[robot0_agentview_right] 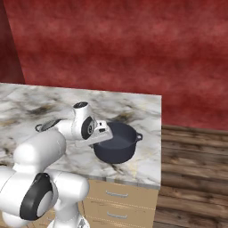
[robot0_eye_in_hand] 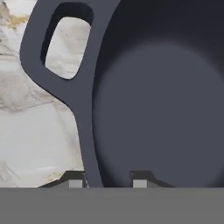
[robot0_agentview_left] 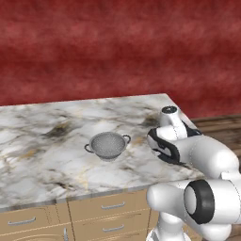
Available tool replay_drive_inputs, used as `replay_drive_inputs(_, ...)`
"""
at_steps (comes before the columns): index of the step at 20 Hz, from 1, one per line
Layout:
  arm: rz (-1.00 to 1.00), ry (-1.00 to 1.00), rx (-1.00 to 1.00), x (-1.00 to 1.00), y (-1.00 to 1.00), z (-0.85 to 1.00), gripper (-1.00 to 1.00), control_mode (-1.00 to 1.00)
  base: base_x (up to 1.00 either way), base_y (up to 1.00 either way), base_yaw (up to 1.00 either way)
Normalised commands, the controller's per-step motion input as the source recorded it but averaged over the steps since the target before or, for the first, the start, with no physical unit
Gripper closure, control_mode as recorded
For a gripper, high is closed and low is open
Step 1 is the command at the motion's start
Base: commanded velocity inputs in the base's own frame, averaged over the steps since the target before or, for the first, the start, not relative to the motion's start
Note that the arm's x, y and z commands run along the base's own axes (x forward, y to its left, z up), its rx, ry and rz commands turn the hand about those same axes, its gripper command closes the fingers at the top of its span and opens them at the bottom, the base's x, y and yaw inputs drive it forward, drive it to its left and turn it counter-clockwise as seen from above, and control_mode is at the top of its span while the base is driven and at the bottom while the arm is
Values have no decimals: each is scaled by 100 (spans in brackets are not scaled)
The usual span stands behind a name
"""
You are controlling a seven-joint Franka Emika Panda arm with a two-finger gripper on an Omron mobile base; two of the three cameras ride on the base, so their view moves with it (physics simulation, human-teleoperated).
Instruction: Pick the pot and colander and place them in the sink. Then turn on the water.
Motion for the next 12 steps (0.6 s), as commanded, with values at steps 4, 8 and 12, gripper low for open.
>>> replay_drive_inputs(4, 0, 3, 0, -17, 0, 79, 100, -100, 0, 0, 0)
replay_drive_inputs(8, 0, 2, -1, -36, 0, 84, 100, -100, 0, 0, 0)
replay_drive_inputs(12, 2, 0, -2, -50, 0, 80, 100, -100, 0, 0, 0)
